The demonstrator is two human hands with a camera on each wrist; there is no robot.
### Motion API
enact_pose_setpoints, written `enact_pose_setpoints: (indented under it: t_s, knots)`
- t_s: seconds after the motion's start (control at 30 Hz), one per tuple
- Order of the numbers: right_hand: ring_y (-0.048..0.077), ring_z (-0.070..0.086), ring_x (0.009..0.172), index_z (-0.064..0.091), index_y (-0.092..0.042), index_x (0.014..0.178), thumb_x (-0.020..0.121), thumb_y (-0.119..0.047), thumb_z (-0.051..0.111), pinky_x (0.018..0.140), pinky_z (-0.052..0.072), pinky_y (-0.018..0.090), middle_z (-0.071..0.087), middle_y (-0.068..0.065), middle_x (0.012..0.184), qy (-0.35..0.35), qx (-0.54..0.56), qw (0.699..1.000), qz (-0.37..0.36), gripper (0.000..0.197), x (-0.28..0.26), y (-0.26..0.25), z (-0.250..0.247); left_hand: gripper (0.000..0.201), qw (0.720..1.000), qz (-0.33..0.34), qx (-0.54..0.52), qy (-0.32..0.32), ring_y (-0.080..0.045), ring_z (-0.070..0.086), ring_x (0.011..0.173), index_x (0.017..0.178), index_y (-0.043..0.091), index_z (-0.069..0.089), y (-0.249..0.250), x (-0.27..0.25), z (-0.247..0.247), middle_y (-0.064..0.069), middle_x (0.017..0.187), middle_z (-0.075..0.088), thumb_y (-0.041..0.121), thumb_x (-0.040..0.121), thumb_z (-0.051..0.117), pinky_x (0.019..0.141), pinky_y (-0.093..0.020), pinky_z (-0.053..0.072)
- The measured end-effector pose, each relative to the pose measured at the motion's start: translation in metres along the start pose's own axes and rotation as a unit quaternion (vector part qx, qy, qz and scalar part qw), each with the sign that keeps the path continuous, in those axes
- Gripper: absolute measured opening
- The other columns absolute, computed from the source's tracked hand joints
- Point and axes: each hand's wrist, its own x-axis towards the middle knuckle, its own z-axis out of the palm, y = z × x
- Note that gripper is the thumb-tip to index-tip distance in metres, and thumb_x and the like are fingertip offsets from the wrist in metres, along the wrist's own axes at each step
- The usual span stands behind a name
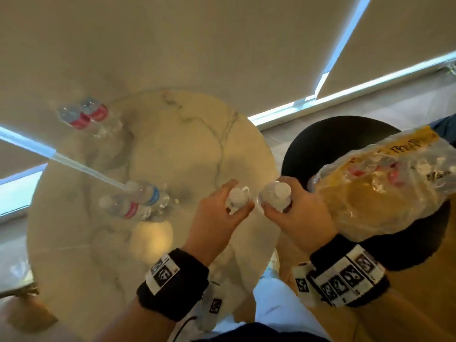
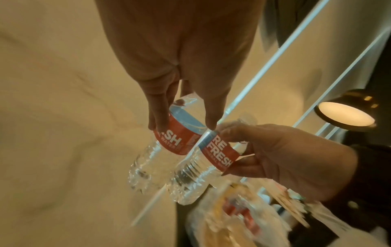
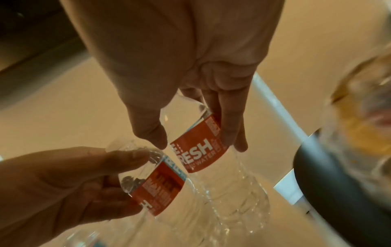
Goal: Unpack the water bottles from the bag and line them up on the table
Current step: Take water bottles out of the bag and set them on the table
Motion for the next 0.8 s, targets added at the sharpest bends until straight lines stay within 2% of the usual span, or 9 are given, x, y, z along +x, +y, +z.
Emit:
enact_pose_setpoints:
  t_s: [0.07, 0.23, 0.3, 0.37, 0.43, 0.53, 0.67, 0.73, 0.8]
  knots:
    - [0.025, 0.068, 0.087, 0.05, -0.03, 0.121, 0.075, -0.057, 0.068, 0.073, 0.055, 0.036, 0.072, 0.001, 0.094, -0.046, 0.03, 0.998, -0.021, 0.056, 0.0, -0.034, 0.039, 0.055, 0.999, -0.03, 0.029, 0.035, -0.007, 0.067, 0.101, 0.132, 0.025, 0.058, -0.03, -0.016, -0.043, 0.006, 0.115, 0.071, 0.042, 0.083, 0.077, 0.089, -0.029, 0.056]
    - [0.027, 0.067, 0.088, 0.047, -0.027, 0.123, 0.077, -0.054, 0.068, 0.07, 0.051, 0.033, 0.071, 0.003, 0.097, -0.149, 0.024, 0.986, -0.075, 0.057, 0.002, -0.099, 0.125, 0.053, 0.991, -0.091, 0.053, 0.077, 0.0, 0.065, 0.101, 0.13, 0.026, 0.059, -0.091, -0.046, -0.113, 0.013, 0.11, 0.07, 0.043, 0.083, 0.077, 0.079, -0.005, 0.044]
    - [0.027, 0.066, 0.094, 0.047, -0.026, 0.127, 0.077, -0.051, 0.069, 0.071, 0.046, 0.028, 0.071, 0.004, 0.105, -0.167, 0.018, 0.983, -0.08, 0.06, 0.001, -0.114, 0.147, 0.045, 0.99, -0.104, 0.049, 0.076, 0.011, 0.064, 0.09, 0.125, 0.027, 0.061, -0.105, -0.051, -0.126, 0.02, 0.095, 0.068, 0.039, 0.084, 0.076, 0.07, 0.0, 0.043]
    - [0.027, 0.066, 0.099, 0.046, -0.025, 0.131, 0.077, -0.05, 0.069, 0.074, 0.047, 0.028, 0.069, 0.005, 0.11, -0.173, 0.005, 0.982, -0.079, 0.063, -0.001, -0.122, 0.161, 0.044, 0.99, -0.107, 0.048, 0.078, 0.024, 0.057, 0.082, 0.126, 0.03, 0.059, -0.115, -0.052, -0.132, 0.023, 0.089, 0.064, 0.039, 0.086, 0.074, 0.067, 0.003, 0.04]
    - [0.028, 0.065, 0.099, 0.046, -0.025, 0.132, 0.077, -0.05, 0.069, 0.075, 0.047, 0.029, 0.068, 0.006, 0.113, -0.168, -0.004, 0.983, -0.081, 0.064, -0.001, -0.127, 0.167, 0.046, 0.99, -0.104, 0.048, 0.081, 0.021, 0.058, 0.081, 0.128, 0.033, 0.057, -0.122, -0.052, -0.137, 0.02, 0.093, 0.066, 0.042, 0.085, 0.074, 0.069, -0.003, 0.043]
    - [0.026, 0.065, 0.101, 0.045, -0.027, 0.132, 0.076, -0.055, 0.069, 0.077, 0.048, 0.029, 0.067, 0.004, 0.115, -0.164, -0.005, 0.984, -0.073, 0.067, -0.001, -0.129, 0.166, 0.062, 0.99, -0.118, 0.038, 0.062, 0.001, 0.065, 0.091, 0.135, 0.041, 0.05, -0.125, -0.054, -0.14, 0.014, 0.106, 0.07, 0.052, 0.08, 0.075, 0.083, -0.028, 0.055]
    - [0.023, 0.059, 0.115, 0.036, -0.031, 0.14, 0.068, -0.064, 0.072, 0.089, 0.046, 0.03, 0.058, 0.002, 0.131, -0.203, 0.014, 0.977, -0.059, 0.087, -0.002, -0.123, 0.148, 0.085, 0.986, -0.116, 0.101, 0.056, -0.017, 0.058, 0.12, 0.146, 0.036, 0.038, -0.115, -0.073, -0.149, 0.007, 0.141, 0.055, 0.062, 0.074, 0.075, 0.097, -0.039, 0.052]
    - [0.019, 0.057, 0.119, 0.036, -0.033, 0.141, 0.064, -0.072, 0.07, 0.096, 0.048, 0.034, 0.055, -0.003, 0.135, -0.206, 0.034, 0.977, -0.05, 0.093, -0.004, -0.116, 0.131, 0.074, 0.981, -0.096, 0.148, 0.083, -0.023, 0.059, 0.116, 0.142, 0.032, 0.045, -0.102, -0.086, -0.156, 0.006, 0.14, 0.054, 0.057, 0.078, 0.073, 0.095, -0.044, 0.053]
    - [0.013, 0.059, 0.113, 0.043, -0.034, 0.135, 0.065, -0.078, 0.063, 0.096, 0.051, 0.035, 0.06, -0.008, 0.128, -0.17, 0.08, 0.982, -0.021, 0.085, -0.005, -0.099, 0.11, 0.053, 0.979, -0.05, 0.168, 0.105, -0.022, 0.065, 0.105, 0.129, 0.03, 0.059, -0.079, -0.094, -0.154, 0.012, 0.13, 0.058, 0.05, 0.082, 0.072, 0.085, -0.044, 0.057]
